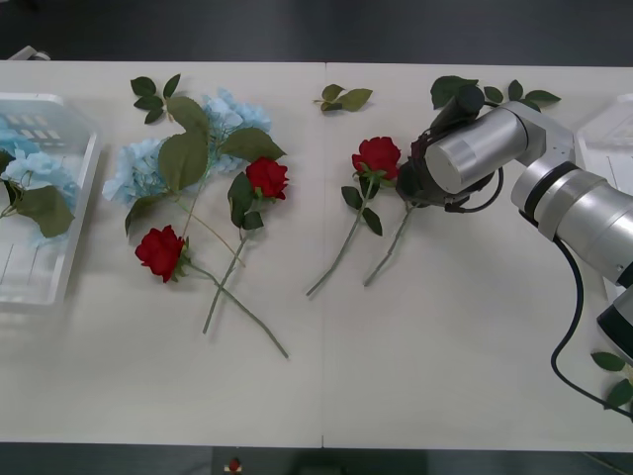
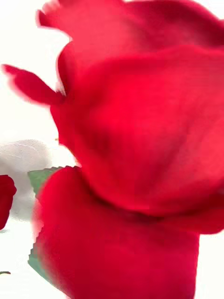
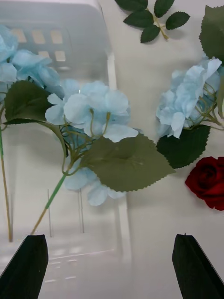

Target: Put the red flowers into the right box and the blue flowers into the left box

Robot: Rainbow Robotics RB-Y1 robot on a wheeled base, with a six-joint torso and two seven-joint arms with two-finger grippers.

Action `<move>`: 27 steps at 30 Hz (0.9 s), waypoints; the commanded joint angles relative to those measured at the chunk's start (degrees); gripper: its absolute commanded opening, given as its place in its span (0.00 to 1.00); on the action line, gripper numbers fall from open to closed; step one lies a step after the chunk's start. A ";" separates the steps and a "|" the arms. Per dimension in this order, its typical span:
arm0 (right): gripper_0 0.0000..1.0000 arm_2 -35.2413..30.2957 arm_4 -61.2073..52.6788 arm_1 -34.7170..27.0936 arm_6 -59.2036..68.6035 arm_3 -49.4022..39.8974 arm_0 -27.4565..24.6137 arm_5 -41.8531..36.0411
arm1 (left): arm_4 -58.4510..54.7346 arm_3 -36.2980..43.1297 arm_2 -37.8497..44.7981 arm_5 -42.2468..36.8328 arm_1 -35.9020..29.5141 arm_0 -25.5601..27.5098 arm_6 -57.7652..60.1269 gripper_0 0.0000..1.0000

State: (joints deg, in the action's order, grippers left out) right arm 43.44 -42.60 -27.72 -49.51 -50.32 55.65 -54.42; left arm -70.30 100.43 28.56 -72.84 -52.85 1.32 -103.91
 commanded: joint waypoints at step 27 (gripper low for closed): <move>0.00 -0.11 -13.21 -25.63 -9.82 -22.89 -0.72 -4.46 | 58.79 4.86 -40.78 -1.95 20.25 -25.49 67.35 0.88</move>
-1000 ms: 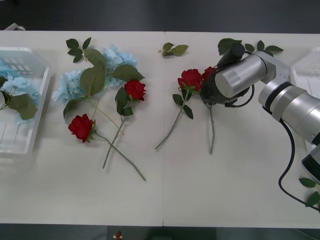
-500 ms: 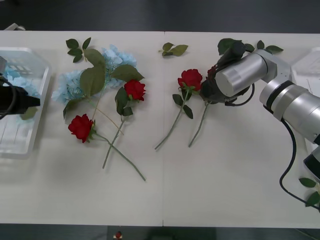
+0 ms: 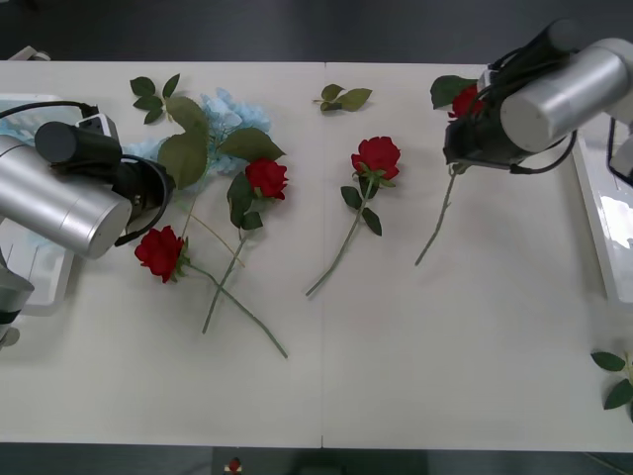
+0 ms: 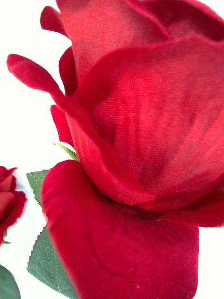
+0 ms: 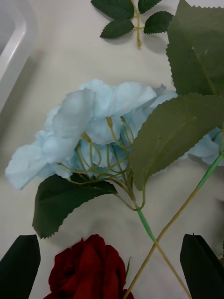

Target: Put the red flowers into the right box and the blue flowers into the left box

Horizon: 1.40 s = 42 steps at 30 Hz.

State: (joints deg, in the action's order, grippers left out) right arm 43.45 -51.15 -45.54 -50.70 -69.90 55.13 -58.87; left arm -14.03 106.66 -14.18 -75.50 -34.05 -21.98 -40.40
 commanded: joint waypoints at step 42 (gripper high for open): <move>0.88 -4.69 3.51 -26.27 -34.90 12.77 -13.47 18.35 | 13.51 -11.12 -3.14 -0.96 7.69 -5.71 12.89 0.97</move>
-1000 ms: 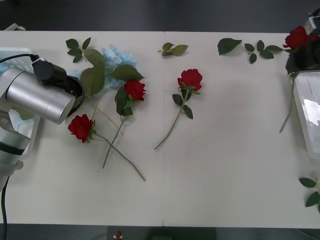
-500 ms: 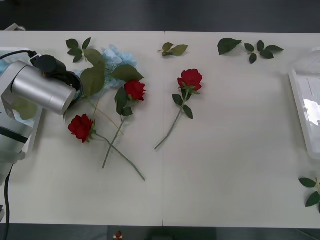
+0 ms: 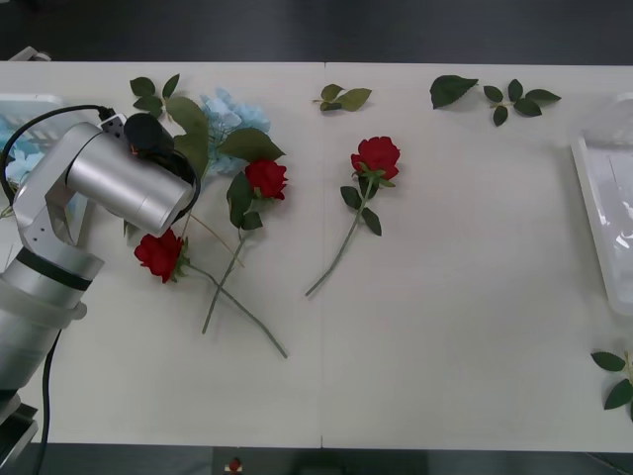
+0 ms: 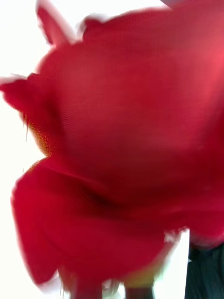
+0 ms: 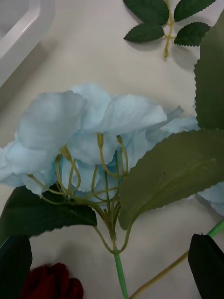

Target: Put the red flowers into the right box and the blue flowers into the left box

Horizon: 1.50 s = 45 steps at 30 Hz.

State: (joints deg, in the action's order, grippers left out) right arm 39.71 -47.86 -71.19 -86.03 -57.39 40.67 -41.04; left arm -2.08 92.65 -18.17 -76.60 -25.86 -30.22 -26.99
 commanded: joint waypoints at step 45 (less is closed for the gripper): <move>1.00 -4.82 10.33 39.20 57.20 -20.74 10.21 -35.16 | 5.69 -23.39 -0.20 21.23 3.36 -6.43 -1.49 0.00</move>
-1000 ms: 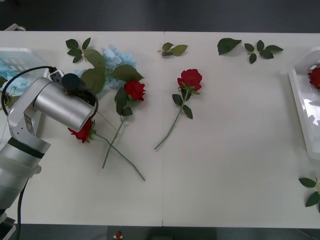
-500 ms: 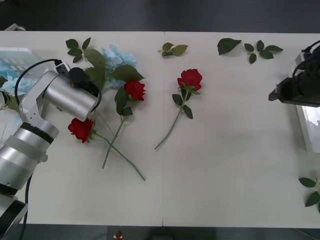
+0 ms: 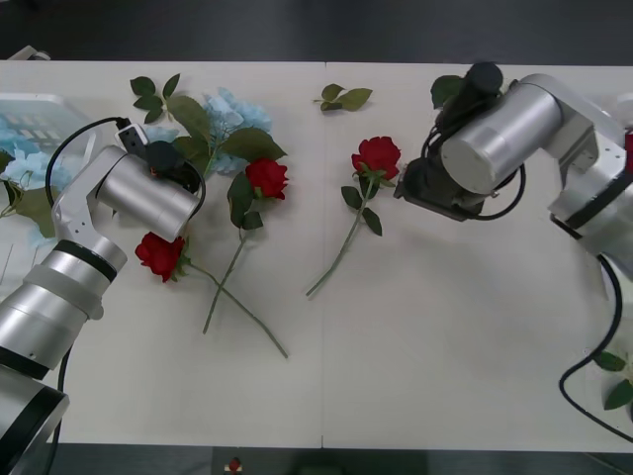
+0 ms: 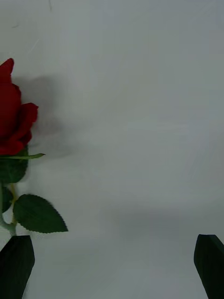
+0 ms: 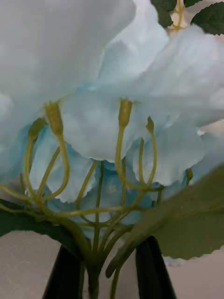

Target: Put the red flowers into the right box and the blue flowers into the left box

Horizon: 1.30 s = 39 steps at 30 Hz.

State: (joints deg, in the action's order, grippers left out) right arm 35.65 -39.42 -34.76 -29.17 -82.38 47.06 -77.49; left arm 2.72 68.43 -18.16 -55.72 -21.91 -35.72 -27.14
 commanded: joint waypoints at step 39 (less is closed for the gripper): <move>0.42 7.68 8.74 21.49 -4.67 37.90 16.22 19.39 | -56.07 21.65 33.71 -12.21 -42.17 16.38 -57.85 0.00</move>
State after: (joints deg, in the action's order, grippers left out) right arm 43.98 -30.96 -13.78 -30.07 -44.53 61.07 -58.08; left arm -52.27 90.13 10.39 -71.02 -63.11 -26.48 -81.48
